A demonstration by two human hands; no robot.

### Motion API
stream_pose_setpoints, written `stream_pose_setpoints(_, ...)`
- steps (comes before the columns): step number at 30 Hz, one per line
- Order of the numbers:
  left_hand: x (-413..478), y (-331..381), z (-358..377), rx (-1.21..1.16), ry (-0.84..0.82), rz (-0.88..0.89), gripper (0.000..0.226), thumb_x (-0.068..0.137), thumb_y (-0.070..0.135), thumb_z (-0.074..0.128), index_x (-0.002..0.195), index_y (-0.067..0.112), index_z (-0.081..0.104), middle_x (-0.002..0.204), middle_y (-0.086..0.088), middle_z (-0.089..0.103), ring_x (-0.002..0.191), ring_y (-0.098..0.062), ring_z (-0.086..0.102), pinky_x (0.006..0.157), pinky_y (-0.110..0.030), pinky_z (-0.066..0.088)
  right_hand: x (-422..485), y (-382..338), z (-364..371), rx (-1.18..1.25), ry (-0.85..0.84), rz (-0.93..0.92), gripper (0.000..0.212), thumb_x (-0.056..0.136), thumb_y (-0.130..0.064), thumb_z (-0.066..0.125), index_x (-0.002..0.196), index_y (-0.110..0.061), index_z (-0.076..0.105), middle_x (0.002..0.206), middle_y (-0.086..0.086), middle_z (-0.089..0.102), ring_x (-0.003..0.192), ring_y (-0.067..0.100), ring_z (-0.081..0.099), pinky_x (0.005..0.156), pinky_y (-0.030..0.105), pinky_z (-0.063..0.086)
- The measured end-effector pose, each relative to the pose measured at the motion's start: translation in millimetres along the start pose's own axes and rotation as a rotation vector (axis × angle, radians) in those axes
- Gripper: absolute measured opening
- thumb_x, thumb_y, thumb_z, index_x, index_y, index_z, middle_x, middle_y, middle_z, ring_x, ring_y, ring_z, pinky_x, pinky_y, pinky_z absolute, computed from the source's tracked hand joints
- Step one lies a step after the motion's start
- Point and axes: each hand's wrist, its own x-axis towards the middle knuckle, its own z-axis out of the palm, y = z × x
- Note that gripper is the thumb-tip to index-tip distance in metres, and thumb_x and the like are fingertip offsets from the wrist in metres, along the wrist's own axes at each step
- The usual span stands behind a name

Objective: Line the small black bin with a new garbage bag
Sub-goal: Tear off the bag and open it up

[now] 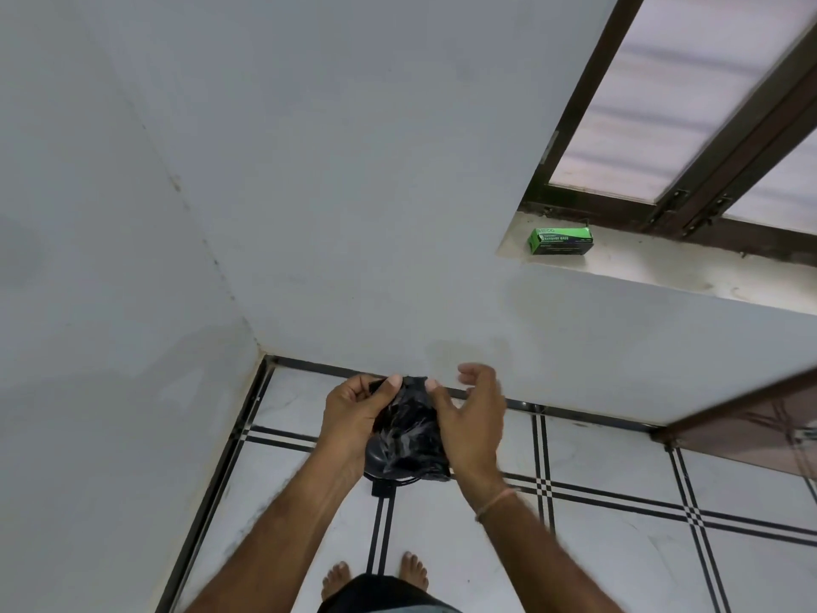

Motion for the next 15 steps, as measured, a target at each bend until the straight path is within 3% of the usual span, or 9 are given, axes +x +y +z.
stream_pose_setpoints(1, 0, 1, 2, -0.02, 0.02, 0.012, 0.023, 0.085, 0.021, 0.082, 0.081, 0.006, 0.065, 0.076, -0.009, 0.07, 0.064, -0.016, 0.067, 0.053, -0.02, 0.053, -5, -2, -2, -0.047, 0.084, -0.125, 0.029, 0.09, -0.041, 0.078, 0.109, -0.028, 0.059, 0.105, -0.01, 0.066, 0.1, 0.01, 0.06, 0.086, 0.025, 0.049)
stream_pose_setpoints(3, 0, 2, 6, -0.083, 0.021, 0.009, 0.03, 0.08, 0.027, 0.083, 0.08, 0.007, 0.06, 0.077, -0.01, 0.068, 0.07, -0.021, 0.066, 0.056, -0.023, 0.056, -14, -10, -3, 0.204, -0.086, -0.17, 0.021, 0.094, -0.035, 0.076, 0.105, -0.023, 0.064, 0.098, -0.004, 0.07, 0.092, 0.008, 0.064, 0.081, 0.021, 0.051)
stream_pose_setpoints(5, 1, 4, 9, -0.196, -0.044, -0.063, 0.029, 0.077, 0.032, 0.081, 0.079, 0.008, 0.063, 0.079, -0.012, 0.071, 0.077, -0.025, 0.07, 0.065, -0.031, 0.061, -18, -15, 2, 0.382, -0.316, -0.087, 0.02, 0.095, -0.027, 0.077, 0.105, -0.012, 0.069, 0.099, 0.014, 0.073, 0.089, 0.014, 0.068, 0.082, 0.03, 0.057)
stream_pose_setpoints(8, 1, 5, 12, -0.317, -0.14, -0.142, 0.024, 0.088, 0.032, 0.072, 0.078, 0.01, 0.073, 0.083, -0.012, 0.074, 0.082, -0.024, 0.073, 0.075, -0.034, 0.063, -17, -18, 8, 0.476, -0.371, -0.012, 0.029, 0.089, -0.022, 0.081, 0.099, 0.002, 0.068, 0.098, 0.032, 0.067, 0.087, 0.023, 0.066, 0.087, 0.045, 0.057)
stream_pose_setpoints(12, 3, 1, 10, -0.295, -0.142, -0.086, 0.029, 0.082, 0.029, 0.072, 0.096, 0.004, 0.073, 0.08, -0.006, 0.073, 0.073, -0.013, 0.065, 0.067, -0.023, 0.06, -9, -19, 8, 0.618, -0.363, 0.131, 0.03, 0.093, -0.018, 0.077, 0.091, 0.01, 0.066, 0.087, 0.026, 0.068, 0.084, 0.031, 0.066, 0.084, 0.046, 0.056)
stream_pose_setpoints(15, 7, -2, 4, -0.261, -0.092, -0.05, 0.04, 0.079, 0.031, 0.073, 0.103, -0.002, 0.072, 0.083, -0.009, 0.075, 0.072, -0.015, 0.067, 0.066, -0.023, 0.061, -7, -19, 10, 0.728, -0.355, 0.255, 0.02, 0.096, -0.019, 0.073, 0.086, -0.002, 0.069, 0.091, 0.022, 0.07, 0.086, 0.031, 0.066, 0.086, 0.045, 0.056)
